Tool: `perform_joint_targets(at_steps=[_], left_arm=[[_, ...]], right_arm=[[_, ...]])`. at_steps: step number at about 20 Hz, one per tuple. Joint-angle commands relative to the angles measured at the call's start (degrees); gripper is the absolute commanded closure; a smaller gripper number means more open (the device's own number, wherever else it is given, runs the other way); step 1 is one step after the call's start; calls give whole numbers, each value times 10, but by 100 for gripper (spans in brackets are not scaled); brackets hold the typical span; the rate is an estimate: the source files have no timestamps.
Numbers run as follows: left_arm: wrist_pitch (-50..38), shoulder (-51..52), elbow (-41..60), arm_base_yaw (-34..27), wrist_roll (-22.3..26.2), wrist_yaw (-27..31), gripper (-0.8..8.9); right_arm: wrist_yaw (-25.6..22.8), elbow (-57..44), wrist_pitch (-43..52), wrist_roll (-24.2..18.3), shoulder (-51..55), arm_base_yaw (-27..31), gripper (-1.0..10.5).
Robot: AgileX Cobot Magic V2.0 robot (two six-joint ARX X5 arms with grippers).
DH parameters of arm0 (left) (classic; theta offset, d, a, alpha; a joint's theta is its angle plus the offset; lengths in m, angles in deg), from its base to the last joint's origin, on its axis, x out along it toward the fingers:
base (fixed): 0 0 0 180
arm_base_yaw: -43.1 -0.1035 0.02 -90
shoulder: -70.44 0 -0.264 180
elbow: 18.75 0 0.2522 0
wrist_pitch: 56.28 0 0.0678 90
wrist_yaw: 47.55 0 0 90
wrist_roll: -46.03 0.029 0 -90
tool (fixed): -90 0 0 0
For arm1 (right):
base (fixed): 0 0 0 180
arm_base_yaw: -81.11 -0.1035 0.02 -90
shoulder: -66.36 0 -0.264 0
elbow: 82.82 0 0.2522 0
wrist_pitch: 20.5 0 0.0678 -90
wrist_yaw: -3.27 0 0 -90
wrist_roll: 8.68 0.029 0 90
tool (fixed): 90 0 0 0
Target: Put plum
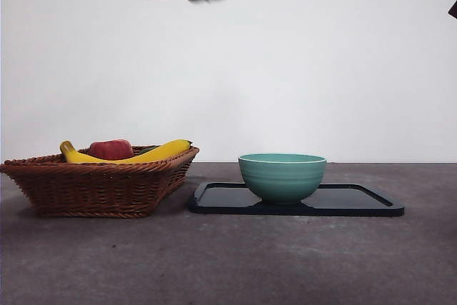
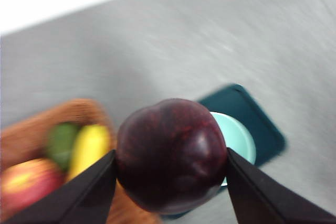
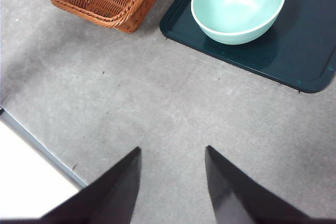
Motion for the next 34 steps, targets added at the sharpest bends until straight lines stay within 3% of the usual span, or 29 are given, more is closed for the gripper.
perform_joint_targets(at_steps=[1,4,6,11,20,27,34], left_arm=[[26,27,-15,-5,6,23,537],[61,58,0,-22,-4,24,538],[37,89,56,-31,-7,25,538],[-98,161,262,-62,-12,30,538],[-327,167,495,-139,2,9,539],[-391,116,526,-181,2,-86,539],[-422,26,526,-184,3,-99,539]], right_arm=[[0,2,2,1,-3,-3,752],[0,2,2,-3,-3,-3,752],[0,2,2,-5,-3,-3,752],[0,2,2,-5,-3,-3,753],[0,2,2,-5,-3,-3,752],[0,2,3,-5,-3,-3,752],[-4,2,3,-4,-3,-3,752]])
